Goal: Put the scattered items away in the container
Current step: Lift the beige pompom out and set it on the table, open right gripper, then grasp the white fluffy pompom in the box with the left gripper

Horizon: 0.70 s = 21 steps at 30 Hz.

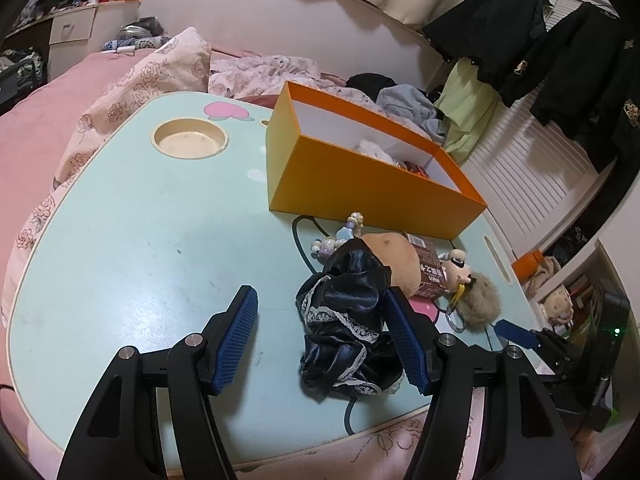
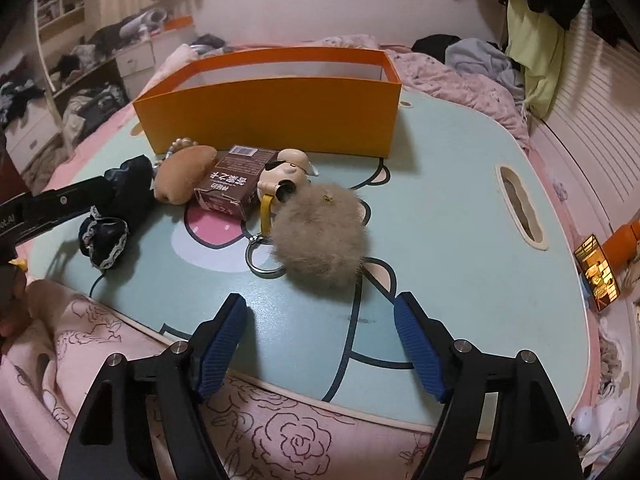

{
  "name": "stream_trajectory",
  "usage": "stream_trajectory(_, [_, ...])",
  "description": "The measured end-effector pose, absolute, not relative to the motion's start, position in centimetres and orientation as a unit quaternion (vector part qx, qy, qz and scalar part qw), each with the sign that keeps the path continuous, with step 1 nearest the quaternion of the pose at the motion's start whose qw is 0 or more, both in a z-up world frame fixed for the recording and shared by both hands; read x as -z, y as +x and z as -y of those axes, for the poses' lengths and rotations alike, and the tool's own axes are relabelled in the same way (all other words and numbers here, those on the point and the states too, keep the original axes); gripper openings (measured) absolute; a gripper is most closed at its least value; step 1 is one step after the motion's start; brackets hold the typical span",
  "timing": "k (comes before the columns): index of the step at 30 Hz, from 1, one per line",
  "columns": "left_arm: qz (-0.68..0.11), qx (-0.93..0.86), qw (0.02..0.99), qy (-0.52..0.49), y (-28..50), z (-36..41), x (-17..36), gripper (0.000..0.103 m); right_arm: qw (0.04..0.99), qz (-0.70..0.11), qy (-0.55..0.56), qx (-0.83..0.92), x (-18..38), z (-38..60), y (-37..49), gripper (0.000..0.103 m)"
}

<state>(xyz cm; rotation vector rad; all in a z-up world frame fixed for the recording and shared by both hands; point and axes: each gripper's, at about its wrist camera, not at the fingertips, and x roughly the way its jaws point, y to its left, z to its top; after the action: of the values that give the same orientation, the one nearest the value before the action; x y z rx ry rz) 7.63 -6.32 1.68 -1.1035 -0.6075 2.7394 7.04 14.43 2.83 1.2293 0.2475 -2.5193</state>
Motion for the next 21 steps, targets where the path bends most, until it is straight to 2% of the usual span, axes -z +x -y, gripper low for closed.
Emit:
stream_trajectory(3, [0.165,-0.921,0.046,-0.349,8.1,5.5,-3.5,0.066,0.171,-0.093,0.434,0.879,-2.7,-14.3,7.1,0.087])
stream_trajectory(5, [0.147,-0.928,0.055,-0.337,7.9,4.9,-5.4,0.066,0.172,-0.094,0.434,0.879,-2.6,-14.3,7.2,0.087])
stream_trajectory(9, [0.178,-0.917,0.097,-0.343,5.1,4.6,-9.2,0.066,0.173,-0.093,0.435,0.879,-2.6,-14.3,7.2,0.087])
stream_trajectory(12, [0.138,-0.918,0.092,-0.360,1.0,3.2,-11.1,0.066,0.173,-0.093,0.435,0.879,-2.6,-14.3,7.3,0.087])
stream_trajectory(14, [0.112,-0.910,0.083,-0.391,-2.5,2.3,-11.4,0.065,0.174,-0.093,0.435,0.879,-2.7,-14.3,7.3,0.087])
stream_trajectory(18, [0.117,-0.876,0.091,-0.460,-8.8,0.5,-10.5,0.053,0.174,-0.092,0.434,0.879,-2.8,-14.2,7.4,0.087])
stream_trajectory(21, [0.087,-0.860,0.068,-0.497,-12.8,-1.4,-9.1,0.052,0.175,-0.092,0.434,0.879,-2.8,-14.3,7.4,0.087])
